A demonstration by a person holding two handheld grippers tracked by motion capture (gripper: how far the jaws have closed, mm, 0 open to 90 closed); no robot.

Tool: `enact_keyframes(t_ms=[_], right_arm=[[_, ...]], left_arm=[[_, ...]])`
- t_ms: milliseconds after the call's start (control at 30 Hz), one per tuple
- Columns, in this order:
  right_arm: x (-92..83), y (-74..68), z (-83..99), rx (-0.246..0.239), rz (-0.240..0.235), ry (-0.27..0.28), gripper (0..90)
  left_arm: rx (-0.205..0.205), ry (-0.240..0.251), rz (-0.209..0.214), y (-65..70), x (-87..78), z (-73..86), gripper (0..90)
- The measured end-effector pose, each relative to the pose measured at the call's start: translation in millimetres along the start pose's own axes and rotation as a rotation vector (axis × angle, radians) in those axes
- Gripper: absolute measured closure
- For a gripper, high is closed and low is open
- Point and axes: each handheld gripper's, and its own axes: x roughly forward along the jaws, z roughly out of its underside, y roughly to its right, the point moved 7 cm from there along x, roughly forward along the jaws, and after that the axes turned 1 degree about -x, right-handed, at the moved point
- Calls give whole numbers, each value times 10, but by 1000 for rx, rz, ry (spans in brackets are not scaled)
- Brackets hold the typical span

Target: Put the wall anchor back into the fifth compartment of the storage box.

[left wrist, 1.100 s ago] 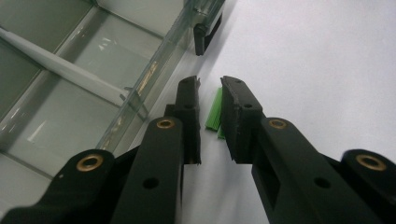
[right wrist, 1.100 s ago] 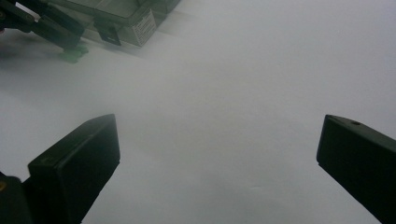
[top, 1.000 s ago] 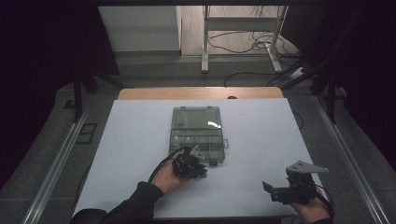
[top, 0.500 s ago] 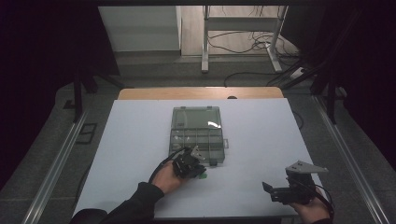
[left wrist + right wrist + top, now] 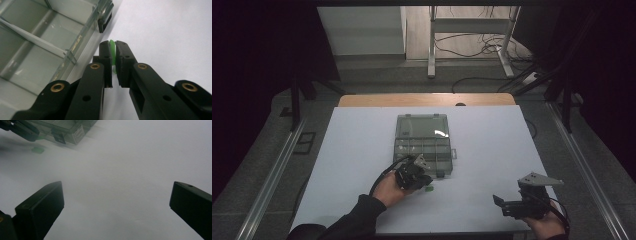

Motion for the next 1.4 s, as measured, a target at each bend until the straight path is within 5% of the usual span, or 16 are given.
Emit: enact_keyframes(t_ms=[433, 1400], right_arm=[[-1, -3, -1, -2, -3, 2, 0], [-5, -3, -4, 0, -6, 6, 0]], left_arm=[[-30, 58, -33, -49, -243, -25, 844], [-135, 54, -140, -515, -594, 187, 842]])
